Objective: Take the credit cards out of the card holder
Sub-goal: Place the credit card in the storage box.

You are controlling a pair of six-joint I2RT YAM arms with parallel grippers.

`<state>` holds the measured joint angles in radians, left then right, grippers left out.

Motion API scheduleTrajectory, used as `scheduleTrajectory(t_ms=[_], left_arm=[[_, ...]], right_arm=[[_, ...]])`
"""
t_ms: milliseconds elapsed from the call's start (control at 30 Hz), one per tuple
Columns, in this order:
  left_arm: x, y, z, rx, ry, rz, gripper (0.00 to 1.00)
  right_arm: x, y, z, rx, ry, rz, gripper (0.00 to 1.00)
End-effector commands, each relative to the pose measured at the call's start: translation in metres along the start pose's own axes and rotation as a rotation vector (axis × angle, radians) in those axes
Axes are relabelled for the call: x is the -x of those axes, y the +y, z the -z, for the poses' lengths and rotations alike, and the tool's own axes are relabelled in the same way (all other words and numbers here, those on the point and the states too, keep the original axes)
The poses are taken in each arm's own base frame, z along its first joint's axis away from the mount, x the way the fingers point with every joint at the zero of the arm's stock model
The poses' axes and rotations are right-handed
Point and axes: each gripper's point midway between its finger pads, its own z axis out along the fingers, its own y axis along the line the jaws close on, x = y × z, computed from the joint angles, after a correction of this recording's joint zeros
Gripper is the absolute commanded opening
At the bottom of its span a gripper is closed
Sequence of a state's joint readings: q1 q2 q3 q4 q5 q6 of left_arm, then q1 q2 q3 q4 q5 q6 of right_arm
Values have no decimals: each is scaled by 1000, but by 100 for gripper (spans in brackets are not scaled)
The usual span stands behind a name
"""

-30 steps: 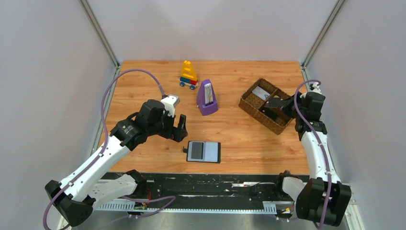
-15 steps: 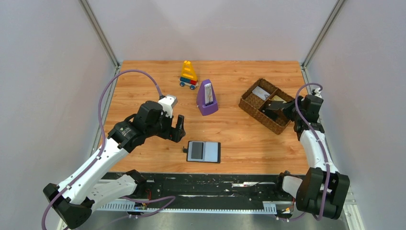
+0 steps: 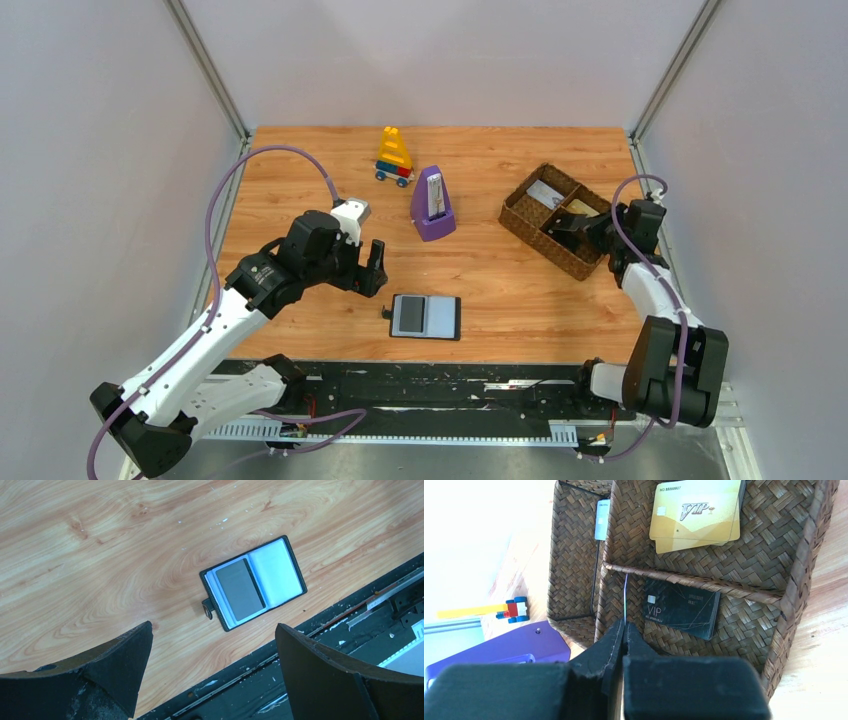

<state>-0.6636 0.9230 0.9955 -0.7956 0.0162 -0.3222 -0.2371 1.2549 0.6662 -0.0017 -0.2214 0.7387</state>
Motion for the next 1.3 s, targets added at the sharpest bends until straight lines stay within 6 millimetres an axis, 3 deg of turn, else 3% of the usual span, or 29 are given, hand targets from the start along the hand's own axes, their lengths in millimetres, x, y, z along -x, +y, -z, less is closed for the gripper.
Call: scheduleTrajectory(t_ms=[0,433,867,1267], left_arm=[[4,2,1,7,-21,-27,100],[6,7,2,34,-28,-34,100],[7,7,2,39,-29,-33,100],[6,9,1,47,-26,-31,100]], right_arm=[[10,8,-8,48,-41,-21,0],[-1,-1,-24,47,-2,-54,0],[-7,-14,-33,-14,31,-55,19],[-7,-29,-33,-125,65,-40,30]])
